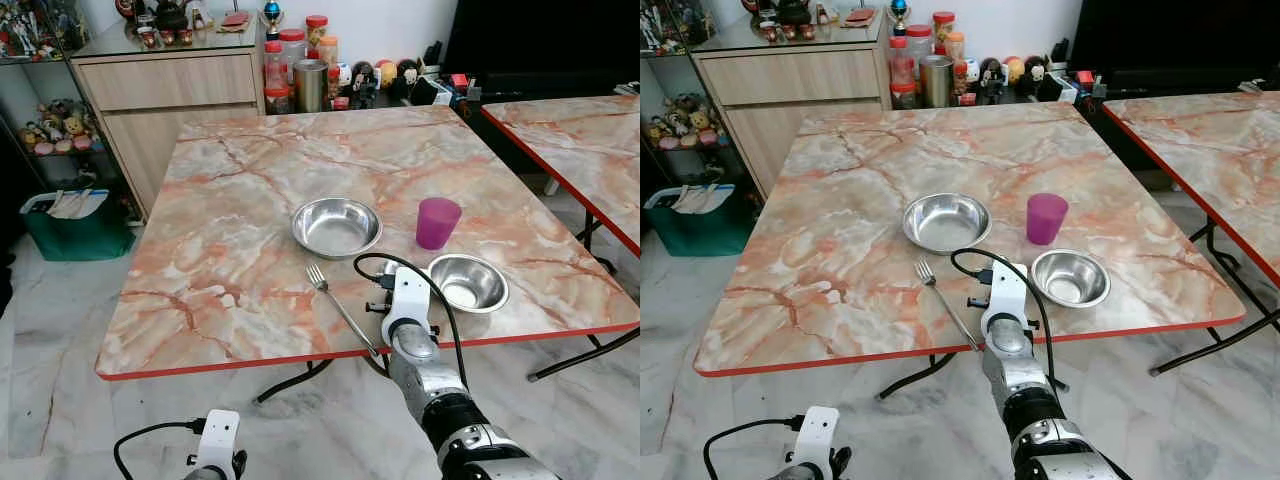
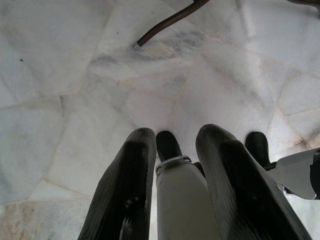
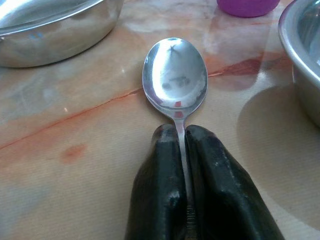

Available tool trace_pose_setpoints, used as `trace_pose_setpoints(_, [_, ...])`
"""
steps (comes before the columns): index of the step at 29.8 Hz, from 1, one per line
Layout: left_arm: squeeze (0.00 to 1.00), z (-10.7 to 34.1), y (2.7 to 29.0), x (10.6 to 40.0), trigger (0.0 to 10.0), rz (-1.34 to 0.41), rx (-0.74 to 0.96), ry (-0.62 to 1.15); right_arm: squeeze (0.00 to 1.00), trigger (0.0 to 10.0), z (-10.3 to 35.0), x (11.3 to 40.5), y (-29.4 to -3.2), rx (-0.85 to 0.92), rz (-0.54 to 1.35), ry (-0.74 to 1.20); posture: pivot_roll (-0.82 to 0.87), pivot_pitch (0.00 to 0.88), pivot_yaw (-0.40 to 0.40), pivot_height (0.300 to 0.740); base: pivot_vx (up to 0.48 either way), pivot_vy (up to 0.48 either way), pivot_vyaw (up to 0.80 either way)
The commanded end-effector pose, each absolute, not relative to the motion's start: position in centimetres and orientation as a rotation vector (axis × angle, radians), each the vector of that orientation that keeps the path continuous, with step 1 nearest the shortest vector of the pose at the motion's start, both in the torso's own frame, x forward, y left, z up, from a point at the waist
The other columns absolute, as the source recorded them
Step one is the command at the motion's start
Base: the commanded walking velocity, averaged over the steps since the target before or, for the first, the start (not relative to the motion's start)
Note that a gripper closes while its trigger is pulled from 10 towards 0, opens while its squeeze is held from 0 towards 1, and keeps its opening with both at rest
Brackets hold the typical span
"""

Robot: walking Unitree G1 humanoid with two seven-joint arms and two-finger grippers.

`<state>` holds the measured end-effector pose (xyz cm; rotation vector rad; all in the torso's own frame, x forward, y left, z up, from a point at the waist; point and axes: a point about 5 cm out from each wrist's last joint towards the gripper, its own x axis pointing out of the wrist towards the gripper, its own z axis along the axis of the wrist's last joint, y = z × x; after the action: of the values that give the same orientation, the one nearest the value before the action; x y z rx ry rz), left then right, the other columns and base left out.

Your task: Setting the table

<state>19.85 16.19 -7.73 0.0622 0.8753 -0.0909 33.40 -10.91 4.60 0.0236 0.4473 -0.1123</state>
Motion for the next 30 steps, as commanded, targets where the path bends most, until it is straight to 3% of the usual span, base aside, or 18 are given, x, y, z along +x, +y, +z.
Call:
trace_pose_setpoints(1, [0.0,-7.9,16.1,19.7,10.0,-0.102,0.07,0.893,0.0,0.0,4.1,33.1,-10.6,0.029,-0.101,0.483,-0.07,0.0,0.016,0.74,0.0,0.0,0.0])
trace_pose_setpoints(10, [0.0,-7.8,16.3,19.9,10.0,-0.086,0.069,0.885,0.0,0.1,4.3,33.3,-10.2,-0.005,-0.066,0.461,-0.07,0.0,0.012,0.74,0.0,0.0,0.0])
trace_pose_setpoints(11, [0.0,-7.7,16.3,19.9,10.0,-0.085,0.069,0.884,0.0,2.5,4.5,33.3,-10.1,-0.022,-0.057,0.451,-0.07,0.0,0.012,0.74,0.0,0.0,0.0])
trace_pose_setpoints(12, [0.0,-7.7,16.3,19.9,10.0,-0.085,0.069,0.884,0.0,10.0,4.6,33.4,-10.0,-0.037,-0.048,0.44,-0.07,0.0,0.012,0.74,0.0,0.0,0.0])
trace_pose_setpoints(30, [0.0,-7.7,16.3,20.0,10.0,-0.076,0.051,0.873,0.0,10.0,7.2,33.0,-7.2,-0.12,0.082,0.247,-0.07,0.0,0.005,0.74,0.0,0.0,0.0])
